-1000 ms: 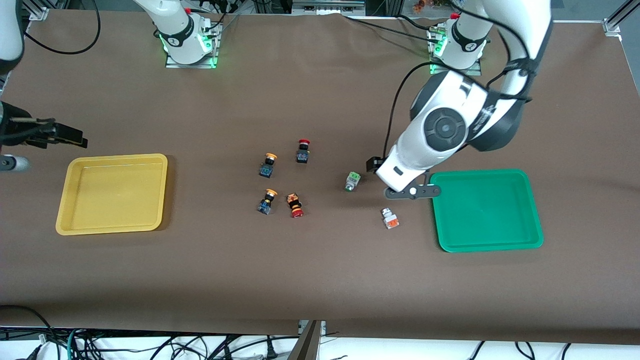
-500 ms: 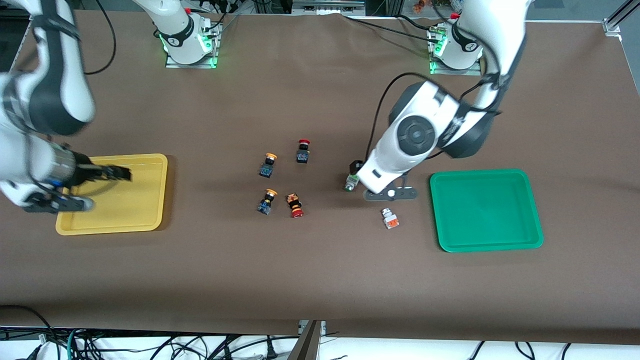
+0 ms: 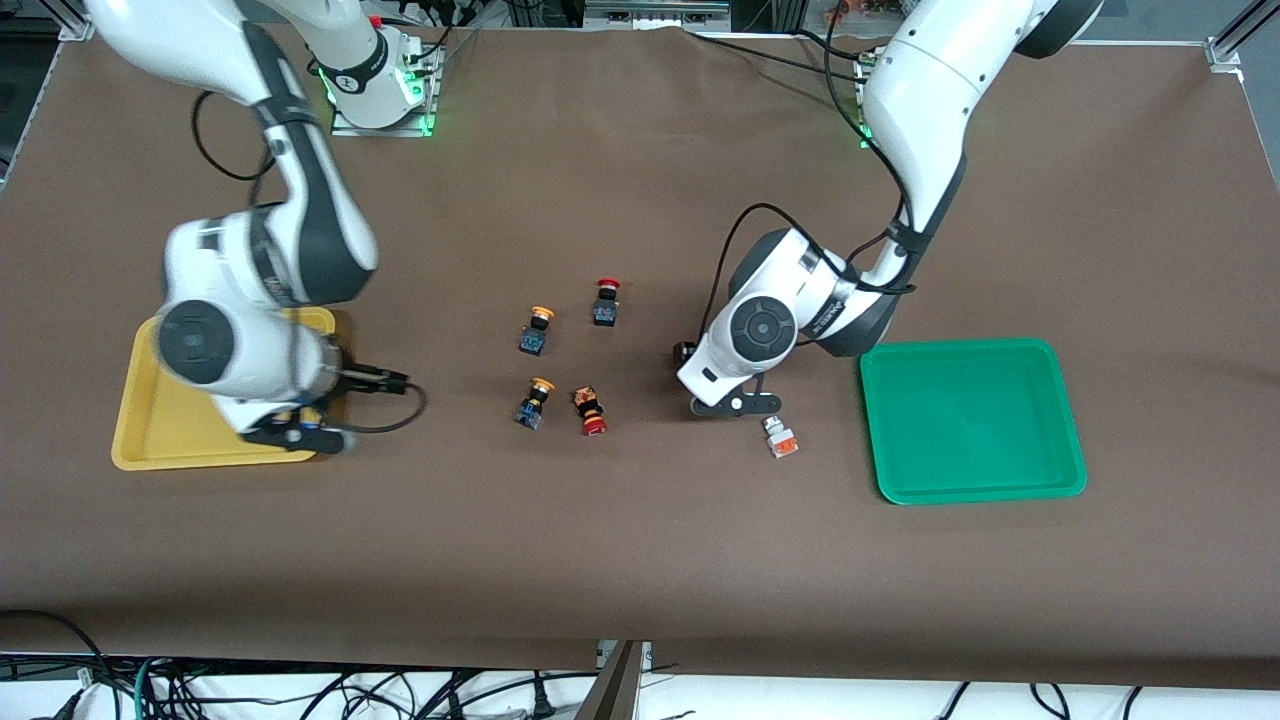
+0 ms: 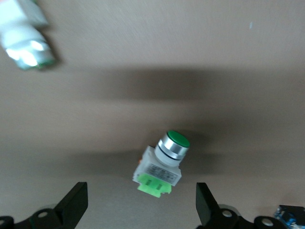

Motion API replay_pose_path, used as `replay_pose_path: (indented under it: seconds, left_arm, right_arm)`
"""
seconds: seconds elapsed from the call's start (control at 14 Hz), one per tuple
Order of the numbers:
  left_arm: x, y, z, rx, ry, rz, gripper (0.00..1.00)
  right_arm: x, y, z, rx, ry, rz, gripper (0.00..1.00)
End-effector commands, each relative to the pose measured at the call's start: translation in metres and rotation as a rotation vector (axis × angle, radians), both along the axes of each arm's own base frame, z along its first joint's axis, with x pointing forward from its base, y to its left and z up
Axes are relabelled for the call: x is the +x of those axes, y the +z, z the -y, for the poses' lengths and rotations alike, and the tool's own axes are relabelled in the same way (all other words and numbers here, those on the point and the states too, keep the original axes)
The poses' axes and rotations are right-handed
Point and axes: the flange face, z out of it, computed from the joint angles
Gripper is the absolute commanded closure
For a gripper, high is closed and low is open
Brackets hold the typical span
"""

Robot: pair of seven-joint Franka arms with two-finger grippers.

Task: Place green and yellow buttons in trays
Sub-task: 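Grasp the green button with the left gripper while the right grasps blue button, then place the green button in the green tray while the right gripper carries blue button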

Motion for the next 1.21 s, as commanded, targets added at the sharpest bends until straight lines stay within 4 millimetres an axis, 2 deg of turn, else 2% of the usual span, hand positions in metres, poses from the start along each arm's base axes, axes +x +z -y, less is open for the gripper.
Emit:
replay_pose_path:
  seconds: [0.0, 0.07, 0.21, 0.29, 0.5, 0.57, 0.71, 0.86, 1.0, 1.14]
  left_arm:
    - [-0.008, -0.019, 0.011, -0.021, 0.019, -0.001, 0.0]
    - [-0.008, -0.026, 0.011, -0.022, 0.021, -0.001, 0.0]
    - [-0.005, -0.027, 0.011, -0.022, 0.019, 0.001, 0.03]
    - [-0.003, -0.026, 0.009, -0.018, 0.013, 0.009, 0.17]
    - [-0.002, -0.031, 0.006, -0.012, -0.006, 0.008, 0.85]
    - [0.0, -0.03, 0.004, -0.014, -0.007, 0.012, 1.0]
    - [0.013, -0.014, -0.012, -0.021, 0.002, 0.027, 1.0]
    - [0.026, 0.016, -0.034, -0.028, -0.036, 0.028, 1.0]
    - [0.048, 0.047, -0.078, -0.038, -0.124, -0.004, 1.0]
    - [0.067, 0.071, -0.133, -0.083, -0.26, -0.017, 1.0]
  right_arm:
    - [-0.021, -0.026, -0.056, -0.018, -0.074, 0.015, 0.0]
    - [-0.03, -0.039, -0.072, -0.021, -0.09, 0.023, 0.0]
    - [-0.047, -0.063, -0.086, -0.008, -0.129, 0.023, 0.0]
    - [-0.059, -0.074, -0.095, 0.015, -0.133, 0.015, 0.0]
    - [-0.082, -0.102, -0.112, 0.047, -0.196, 0.039, 0.0]
    - [-0.087, -0.108, -0.116, 0.051, -0.213, 0.044, 0.0]
    - [-0.1, -0.12, -0.126, 0.064, -0.238, 0.054, 0.0]
    - [-0.109, -0.132, -0.126, 0.063, -0.242, 0.052, 0.0]
    - [-0.12, -0.142, -0.132, 0.068, -0.228, 0.047, 0.0]
    - [-0.129, -0.152, -0.136, 0.073, -0.218, 0.046, 0.01]
